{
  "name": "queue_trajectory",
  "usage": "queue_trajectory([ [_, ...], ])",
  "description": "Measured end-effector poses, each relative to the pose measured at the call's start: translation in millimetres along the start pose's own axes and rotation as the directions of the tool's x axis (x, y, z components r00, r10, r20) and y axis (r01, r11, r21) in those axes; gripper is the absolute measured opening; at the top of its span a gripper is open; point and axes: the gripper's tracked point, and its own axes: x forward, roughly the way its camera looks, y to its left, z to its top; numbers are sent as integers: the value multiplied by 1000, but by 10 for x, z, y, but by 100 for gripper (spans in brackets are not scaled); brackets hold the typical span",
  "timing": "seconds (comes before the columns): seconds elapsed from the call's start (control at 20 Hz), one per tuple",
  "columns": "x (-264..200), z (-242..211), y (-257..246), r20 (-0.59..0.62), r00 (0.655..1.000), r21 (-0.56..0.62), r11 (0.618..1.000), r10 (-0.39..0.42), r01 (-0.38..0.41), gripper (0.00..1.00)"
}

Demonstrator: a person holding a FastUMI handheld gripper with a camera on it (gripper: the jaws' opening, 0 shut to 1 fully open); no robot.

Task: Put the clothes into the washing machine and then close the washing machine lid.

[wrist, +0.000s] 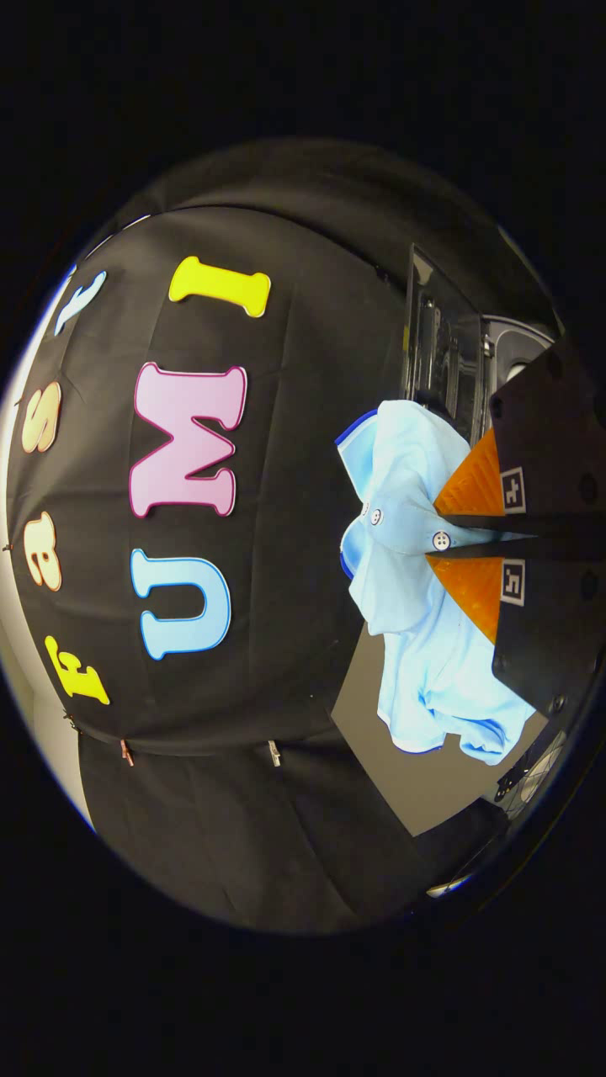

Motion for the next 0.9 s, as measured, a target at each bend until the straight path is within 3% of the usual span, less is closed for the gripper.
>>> queue_trajectory([
  [0.5, -205, -44, -1280, 3, 1000, 45, 999, -20, 20, 5],
  [0.9, 22, -769, -1652, -121, 993, 12, 1000, -1, 3, 5],
])
